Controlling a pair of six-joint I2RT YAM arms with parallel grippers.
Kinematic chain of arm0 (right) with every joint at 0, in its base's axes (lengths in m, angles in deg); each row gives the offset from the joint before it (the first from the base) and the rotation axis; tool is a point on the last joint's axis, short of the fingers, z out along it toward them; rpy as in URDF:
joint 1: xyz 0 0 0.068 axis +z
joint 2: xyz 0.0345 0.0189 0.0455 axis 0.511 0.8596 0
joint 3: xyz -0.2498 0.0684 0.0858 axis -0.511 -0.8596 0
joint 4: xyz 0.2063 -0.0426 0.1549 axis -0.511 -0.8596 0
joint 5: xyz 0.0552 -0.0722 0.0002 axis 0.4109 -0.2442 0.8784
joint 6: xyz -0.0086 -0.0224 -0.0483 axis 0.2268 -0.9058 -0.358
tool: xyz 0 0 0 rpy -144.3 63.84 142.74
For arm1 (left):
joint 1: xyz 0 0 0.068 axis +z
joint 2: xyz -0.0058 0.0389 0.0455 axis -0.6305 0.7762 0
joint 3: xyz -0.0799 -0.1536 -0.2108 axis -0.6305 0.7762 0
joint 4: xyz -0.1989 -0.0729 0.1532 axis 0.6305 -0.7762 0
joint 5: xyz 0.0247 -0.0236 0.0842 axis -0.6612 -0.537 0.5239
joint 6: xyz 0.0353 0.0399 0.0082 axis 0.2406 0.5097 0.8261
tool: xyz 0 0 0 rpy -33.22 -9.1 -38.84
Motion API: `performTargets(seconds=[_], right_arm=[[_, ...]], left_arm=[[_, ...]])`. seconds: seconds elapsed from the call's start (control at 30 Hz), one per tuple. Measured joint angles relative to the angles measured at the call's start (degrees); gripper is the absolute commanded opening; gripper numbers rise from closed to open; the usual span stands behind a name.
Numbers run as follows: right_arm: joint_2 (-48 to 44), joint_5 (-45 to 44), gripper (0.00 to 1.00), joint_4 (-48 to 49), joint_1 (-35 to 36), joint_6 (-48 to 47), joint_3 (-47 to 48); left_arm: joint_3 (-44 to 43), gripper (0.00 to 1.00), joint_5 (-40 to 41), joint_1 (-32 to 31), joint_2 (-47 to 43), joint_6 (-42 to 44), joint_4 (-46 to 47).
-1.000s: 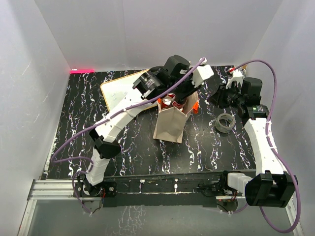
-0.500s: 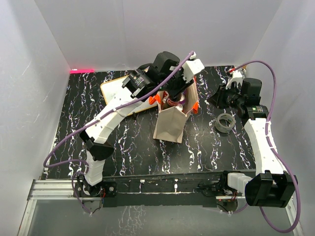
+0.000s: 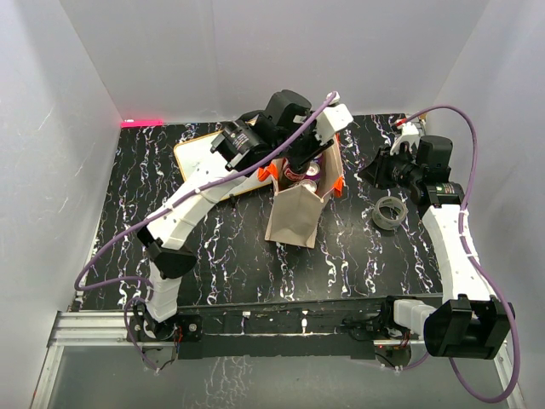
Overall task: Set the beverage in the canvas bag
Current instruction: Place the drink in the canvas bag.
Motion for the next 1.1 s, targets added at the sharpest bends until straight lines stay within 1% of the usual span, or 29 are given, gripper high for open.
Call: performTargets(seconds=[0.27, 0.43, 0.6, 0.83, 1.1], right_arm=[[0.87, 0.00, 0.18, 0.00, 0.00, 0.00, 0.00], [1.05, 0.00, 0.18, 0.00, 0.00, 0.00, 0.00], [1.05, -0.02, 0.18, 0.00, 0.00, -0.02, 0.00], [1.05, -0.02, 0.18, 0.00, 0.00, 0.00, 0.00], [1.22, 0.00, 0.18, 0.02, 0.00, 0.00, 0.00]], left_arm=[[0.15, 0.00, 0.55, 0.13, -1.38, 0.26, -1.86], [2.75, 0.00, -0.02, 0.37, -2.95, -1.03, -2.12], [5.60, 0.00, -2.89, 2.12, -3.41, -3.98, -2.64], [6.86, 0.00, -6.34, 5.73, -4.33, -7.37, -2.47], [6.88, 0.00, -8.46, 7.04, -4.52, -7.98, -2.69]])
